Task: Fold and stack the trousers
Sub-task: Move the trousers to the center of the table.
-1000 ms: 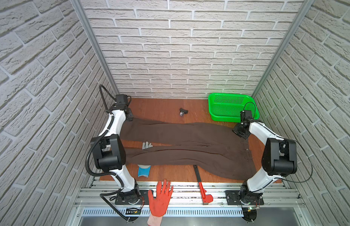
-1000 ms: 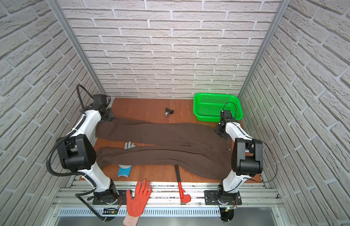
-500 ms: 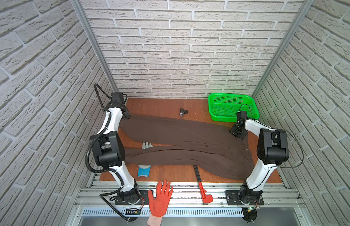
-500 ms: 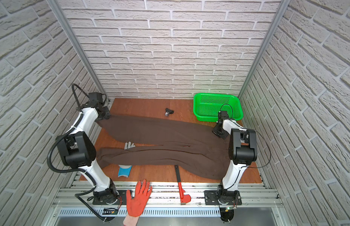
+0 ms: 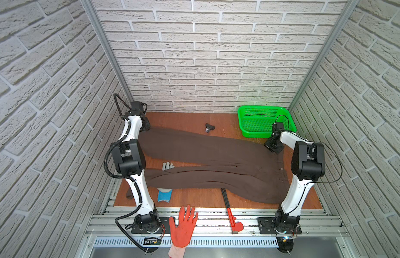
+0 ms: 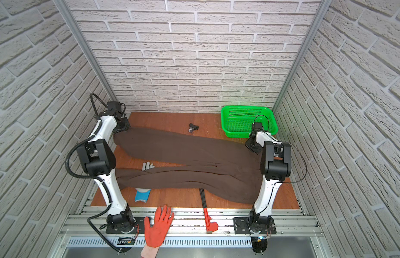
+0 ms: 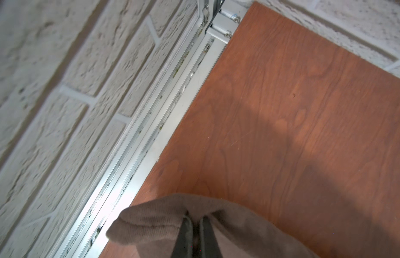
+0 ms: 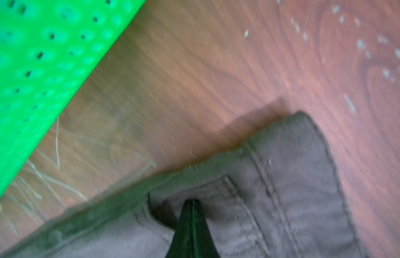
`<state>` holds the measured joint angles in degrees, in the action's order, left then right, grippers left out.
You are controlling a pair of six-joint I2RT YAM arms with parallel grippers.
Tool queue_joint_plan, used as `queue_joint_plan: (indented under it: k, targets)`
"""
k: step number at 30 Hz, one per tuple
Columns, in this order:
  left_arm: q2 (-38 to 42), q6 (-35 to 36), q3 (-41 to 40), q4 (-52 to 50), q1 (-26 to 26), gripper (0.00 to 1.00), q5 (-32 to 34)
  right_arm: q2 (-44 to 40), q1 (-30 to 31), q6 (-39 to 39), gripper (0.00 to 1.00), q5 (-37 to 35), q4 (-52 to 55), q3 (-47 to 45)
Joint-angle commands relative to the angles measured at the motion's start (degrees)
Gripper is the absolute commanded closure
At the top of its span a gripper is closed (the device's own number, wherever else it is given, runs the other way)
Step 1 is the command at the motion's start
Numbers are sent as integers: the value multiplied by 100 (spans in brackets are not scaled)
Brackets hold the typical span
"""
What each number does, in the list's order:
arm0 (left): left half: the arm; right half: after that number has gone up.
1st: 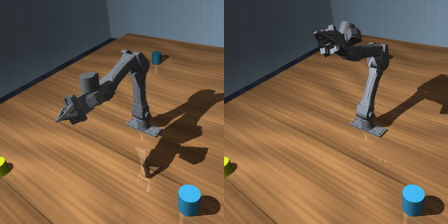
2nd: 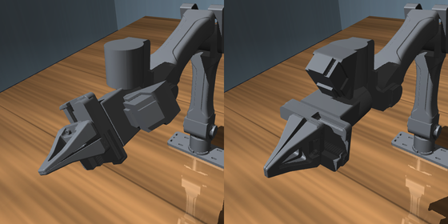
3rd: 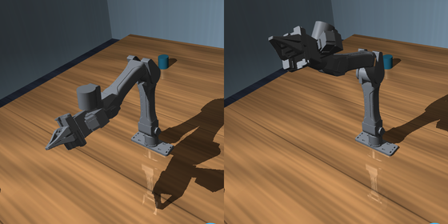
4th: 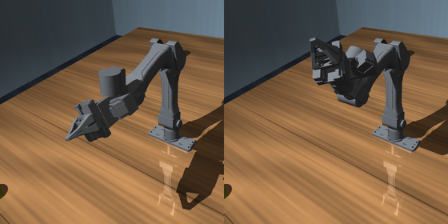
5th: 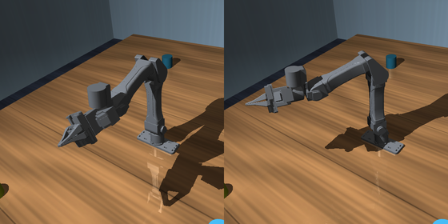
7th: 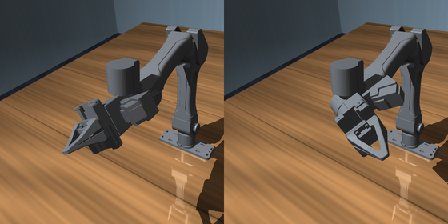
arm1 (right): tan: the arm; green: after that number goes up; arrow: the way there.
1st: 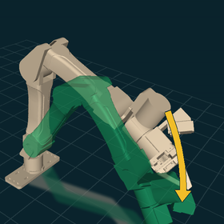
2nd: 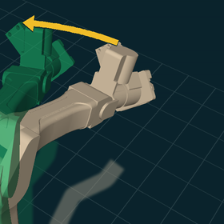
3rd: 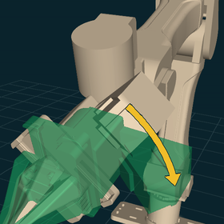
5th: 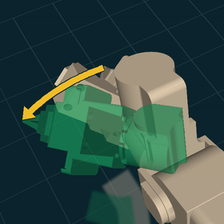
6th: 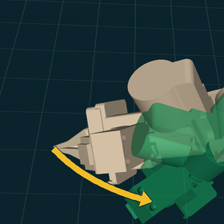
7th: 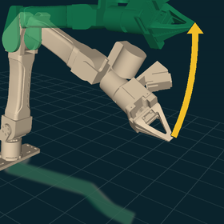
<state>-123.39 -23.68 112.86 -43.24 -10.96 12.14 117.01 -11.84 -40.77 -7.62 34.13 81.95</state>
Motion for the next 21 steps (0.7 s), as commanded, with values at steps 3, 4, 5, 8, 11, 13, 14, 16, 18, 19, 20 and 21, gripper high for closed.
queue_joint_plan:
  k: [3,4,5,8,11,13,14,16,18,19,20,21]
  targets:
    - [-720,123,1006,-426,60,100,-104,525,-82,-202,94,159,-202,395]
    - [-860,126,1197,-502,57,100,-107,556,-91,-230,95,190,-264,439]
    - [-1046,145,1421,-612,59,100,-111,585,-97,-266,94,208,-330,484]
    - [-1539,182,2156,-941,51,100,-128,657,-107,-331,94,305,-567,572]
    - [-1934,190,2763,-1155,48,100,-158,752,-103,-403,94,348,-732,696]
    - [-2193,170,3127,-1313,29,100,-197,839,-102,-455,95,421,-829,792]
    - [-2308,171,3270,-1366,27,100,-216,880,-101,-475,94,429,-855,858]
    - [-2450,170,3416,-1411,25,100,-234,941,-104,-509,95,424,-864,984]
    - [-2513,171,3416,-1359,15,100,-247,983,-108,-519,95,393,-842,1090]
    - [-2544,163,3427,-1333,-5,100,-262,989,-111,-521,95,368,-825,1126]
    - [-2557,141,3426,-1306,-11,100,-278,974,-109,-519,95,355,-820,1135]
    - [-2566,127,3425,-1282,-25,100,-287,949,-109,-521,94,354,-820,1131]
